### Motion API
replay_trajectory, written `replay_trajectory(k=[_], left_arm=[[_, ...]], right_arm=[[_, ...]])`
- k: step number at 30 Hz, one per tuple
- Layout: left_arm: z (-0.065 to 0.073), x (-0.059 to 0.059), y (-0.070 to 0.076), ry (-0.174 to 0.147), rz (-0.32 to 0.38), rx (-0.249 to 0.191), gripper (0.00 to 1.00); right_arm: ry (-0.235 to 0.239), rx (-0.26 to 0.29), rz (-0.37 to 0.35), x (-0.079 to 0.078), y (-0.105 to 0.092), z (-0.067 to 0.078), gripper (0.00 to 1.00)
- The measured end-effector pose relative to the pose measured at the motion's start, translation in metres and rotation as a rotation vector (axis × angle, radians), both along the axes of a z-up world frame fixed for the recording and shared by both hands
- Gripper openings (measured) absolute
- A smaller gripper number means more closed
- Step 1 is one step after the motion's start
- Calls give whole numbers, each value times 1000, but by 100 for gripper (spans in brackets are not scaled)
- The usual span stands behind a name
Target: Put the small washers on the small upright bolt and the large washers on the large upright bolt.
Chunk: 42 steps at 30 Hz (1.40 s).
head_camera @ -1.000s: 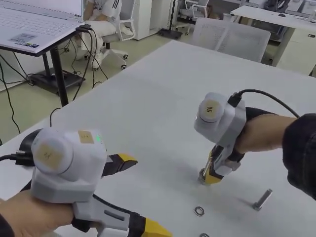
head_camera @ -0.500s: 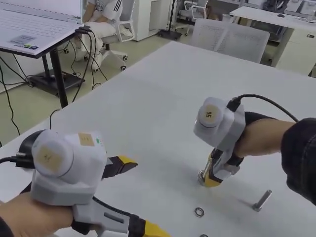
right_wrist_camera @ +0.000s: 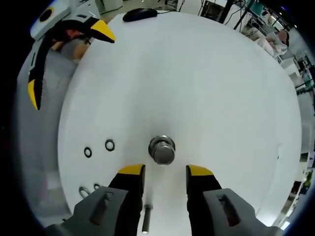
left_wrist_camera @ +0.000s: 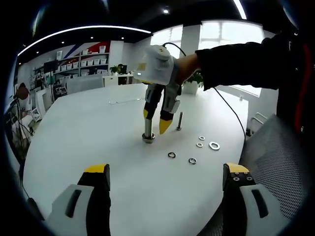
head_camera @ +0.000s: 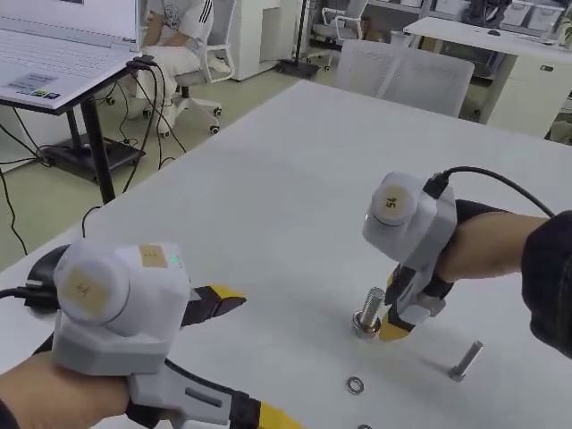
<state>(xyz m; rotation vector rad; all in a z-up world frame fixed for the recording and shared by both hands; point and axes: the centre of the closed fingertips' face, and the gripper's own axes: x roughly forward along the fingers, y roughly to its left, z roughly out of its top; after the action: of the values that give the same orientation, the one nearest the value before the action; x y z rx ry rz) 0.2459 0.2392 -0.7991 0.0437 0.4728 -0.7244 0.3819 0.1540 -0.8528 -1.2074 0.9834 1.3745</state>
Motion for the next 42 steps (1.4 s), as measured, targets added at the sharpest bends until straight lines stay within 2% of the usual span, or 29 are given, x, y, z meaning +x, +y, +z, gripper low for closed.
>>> replay_trajectory(k=[7,16,26,42], left_arm=[[2,1,-2,-6,-10,4,95],[4,1,-4,-11,-20,10,95],[6,2,-5,-15,-30,12,95],[7,3,-10,-16,-56,12,95]], right_arm=[[-6,-1,-40,3,-18,3,37],[18,-11,-77,-6,-41,3,41],[22,-5,-128,-6,-60,5,45],[28,1,-204,-11,-93,4,46]])
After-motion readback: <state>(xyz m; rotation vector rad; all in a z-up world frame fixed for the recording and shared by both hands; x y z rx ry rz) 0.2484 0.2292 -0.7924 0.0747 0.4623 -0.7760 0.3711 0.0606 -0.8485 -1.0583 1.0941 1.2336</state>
